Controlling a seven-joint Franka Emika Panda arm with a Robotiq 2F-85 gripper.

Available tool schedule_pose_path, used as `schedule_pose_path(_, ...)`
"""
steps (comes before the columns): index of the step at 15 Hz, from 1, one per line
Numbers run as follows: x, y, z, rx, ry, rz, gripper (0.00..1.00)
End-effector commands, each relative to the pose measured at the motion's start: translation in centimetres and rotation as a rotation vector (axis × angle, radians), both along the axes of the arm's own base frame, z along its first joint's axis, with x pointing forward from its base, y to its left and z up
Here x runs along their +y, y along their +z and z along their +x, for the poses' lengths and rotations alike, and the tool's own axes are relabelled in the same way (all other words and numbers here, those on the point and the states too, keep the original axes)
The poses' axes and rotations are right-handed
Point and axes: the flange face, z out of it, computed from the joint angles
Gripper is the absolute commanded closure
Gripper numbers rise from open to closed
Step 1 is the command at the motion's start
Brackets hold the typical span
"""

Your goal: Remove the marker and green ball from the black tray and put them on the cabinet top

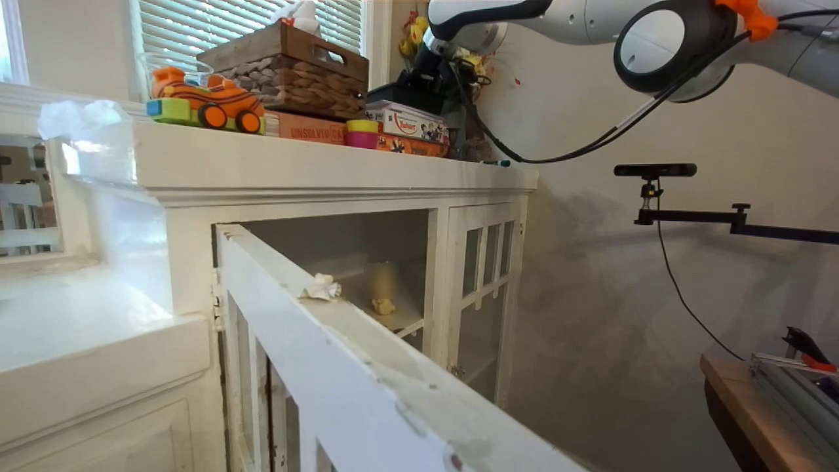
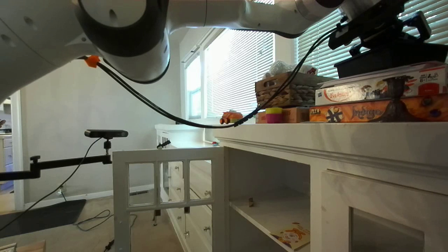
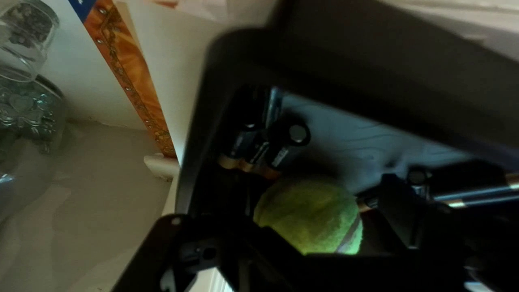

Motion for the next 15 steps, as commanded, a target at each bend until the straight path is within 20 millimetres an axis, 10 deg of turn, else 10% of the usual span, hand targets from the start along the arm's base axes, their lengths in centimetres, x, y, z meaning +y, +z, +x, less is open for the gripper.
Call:
schedule_pose_path(1,0.0,-0.3,0.4,-0.033,0.016,-0.016,0.48)
schedule_pose_path(4,0.1,-0.2,0.5,-0.048,0.019,-0.02,0.69)
schedule_pose_path(15,1.3,1.8,0.1,-0.056,0.06,0.006,0.73)
